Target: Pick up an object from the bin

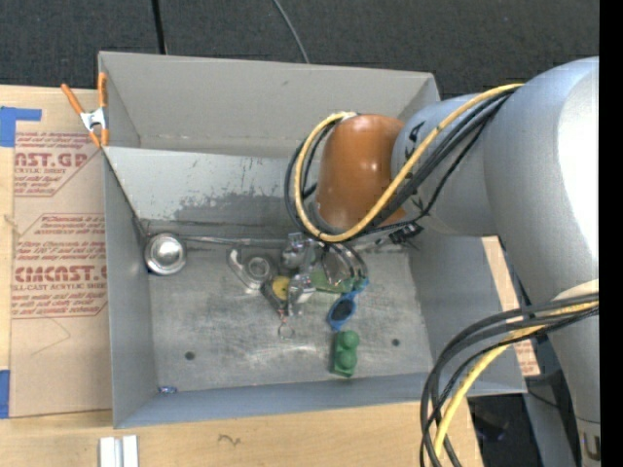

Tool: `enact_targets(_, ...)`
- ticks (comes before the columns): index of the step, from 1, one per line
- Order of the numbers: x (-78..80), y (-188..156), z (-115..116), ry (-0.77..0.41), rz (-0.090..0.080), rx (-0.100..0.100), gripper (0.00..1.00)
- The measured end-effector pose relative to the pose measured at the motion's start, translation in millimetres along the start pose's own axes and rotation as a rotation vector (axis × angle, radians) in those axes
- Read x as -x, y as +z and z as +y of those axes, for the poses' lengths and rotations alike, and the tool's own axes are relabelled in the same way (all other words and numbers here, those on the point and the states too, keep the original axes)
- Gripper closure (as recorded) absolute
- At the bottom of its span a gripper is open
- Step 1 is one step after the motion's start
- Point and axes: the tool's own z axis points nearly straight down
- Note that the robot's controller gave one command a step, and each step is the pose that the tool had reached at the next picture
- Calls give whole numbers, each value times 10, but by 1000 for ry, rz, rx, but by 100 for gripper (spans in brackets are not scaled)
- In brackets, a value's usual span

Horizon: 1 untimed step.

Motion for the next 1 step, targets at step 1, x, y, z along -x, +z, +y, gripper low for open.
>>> enact_targets(1, -365, -1602, 6, -142, -10, -1, 100)
